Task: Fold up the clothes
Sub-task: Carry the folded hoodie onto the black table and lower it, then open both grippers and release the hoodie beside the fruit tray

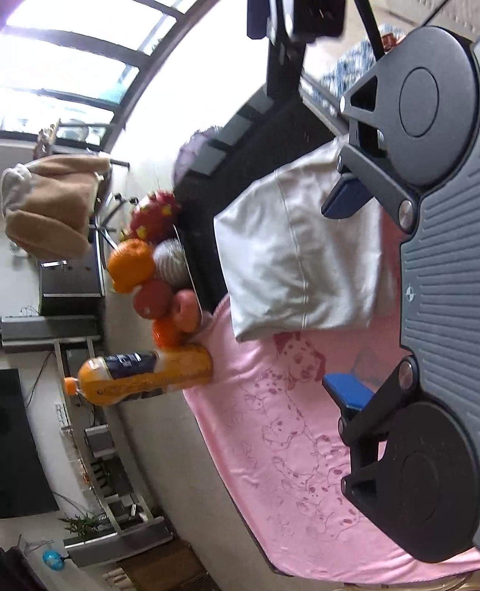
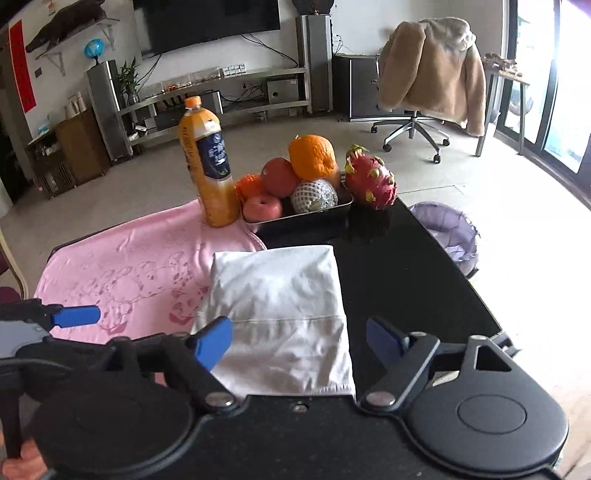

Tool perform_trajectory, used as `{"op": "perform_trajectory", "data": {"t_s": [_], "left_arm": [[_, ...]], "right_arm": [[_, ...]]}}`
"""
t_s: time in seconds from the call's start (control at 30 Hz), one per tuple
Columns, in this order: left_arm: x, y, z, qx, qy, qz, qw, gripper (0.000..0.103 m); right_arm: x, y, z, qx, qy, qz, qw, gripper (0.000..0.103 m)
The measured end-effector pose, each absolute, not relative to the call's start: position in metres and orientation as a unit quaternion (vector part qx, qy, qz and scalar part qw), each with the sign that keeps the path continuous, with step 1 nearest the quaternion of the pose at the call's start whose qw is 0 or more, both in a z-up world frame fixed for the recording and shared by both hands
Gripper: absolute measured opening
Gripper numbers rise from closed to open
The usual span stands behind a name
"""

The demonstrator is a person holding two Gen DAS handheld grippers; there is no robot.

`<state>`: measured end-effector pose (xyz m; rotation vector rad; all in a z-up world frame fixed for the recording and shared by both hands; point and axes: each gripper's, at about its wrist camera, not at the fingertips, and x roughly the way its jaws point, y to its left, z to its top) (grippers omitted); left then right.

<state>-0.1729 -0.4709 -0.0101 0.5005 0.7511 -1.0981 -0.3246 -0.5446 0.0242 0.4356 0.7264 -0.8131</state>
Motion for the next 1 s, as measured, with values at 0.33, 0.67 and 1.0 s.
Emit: {"op": "perform_trajectory", "data": {"t_s": [0.33,0.67,1.0], "left_arm": [[-0.196,-0.419,0.018,0.232,0.355,-0.514,0.745,0.1],[-0.205,-0.394,0.023,0.215,0.371,-0.527,0.734,0.101],[-0.207,-0.39,0.024,0.214,0.367,-0.529,0.734,0.102]], "right_arm": [[-0.339,-0.494,0.049,0.214,0.364,-0.403,0.812,0.103],[-0.346,-0.458,0.067,0.191,0.359,-0.414,0.814,0.103],[-0.347,-0.452,0.065,0.199,0.354,-0.414,0.815,0.103]]}}
